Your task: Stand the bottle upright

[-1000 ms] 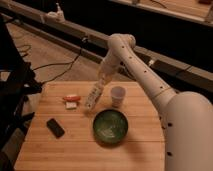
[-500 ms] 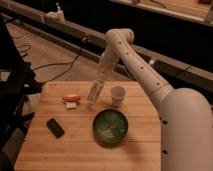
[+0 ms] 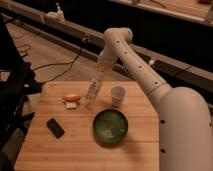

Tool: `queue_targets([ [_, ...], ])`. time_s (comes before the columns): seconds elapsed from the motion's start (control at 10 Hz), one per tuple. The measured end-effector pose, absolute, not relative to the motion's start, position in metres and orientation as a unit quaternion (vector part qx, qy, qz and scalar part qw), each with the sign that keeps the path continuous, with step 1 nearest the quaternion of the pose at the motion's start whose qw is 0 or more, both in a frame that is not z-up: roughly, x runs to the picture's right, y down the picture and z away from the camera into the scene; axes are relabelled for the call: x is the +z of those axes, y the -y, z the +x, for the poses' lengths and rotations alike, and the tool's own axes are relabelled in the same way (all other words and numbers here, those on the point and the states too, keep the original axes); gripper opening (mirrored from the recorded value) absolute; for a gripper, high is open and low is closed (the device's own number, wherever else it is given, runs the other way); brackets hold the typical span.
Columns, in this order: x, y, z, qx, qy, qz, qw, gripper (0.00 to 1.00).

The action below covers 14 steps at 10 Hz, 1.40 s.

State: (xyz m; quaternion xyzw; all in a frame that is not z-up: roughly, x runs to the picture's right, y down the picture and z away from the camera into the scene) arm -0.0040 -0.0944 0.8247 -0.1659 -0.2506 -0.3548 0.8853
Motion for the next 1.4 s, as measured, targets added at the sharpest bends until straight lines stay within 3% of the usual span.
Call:
queue_targets([
  [1.4,0.852,0.102,0.023,-0.424,0.183,-0.154,0.873,0.0],
])
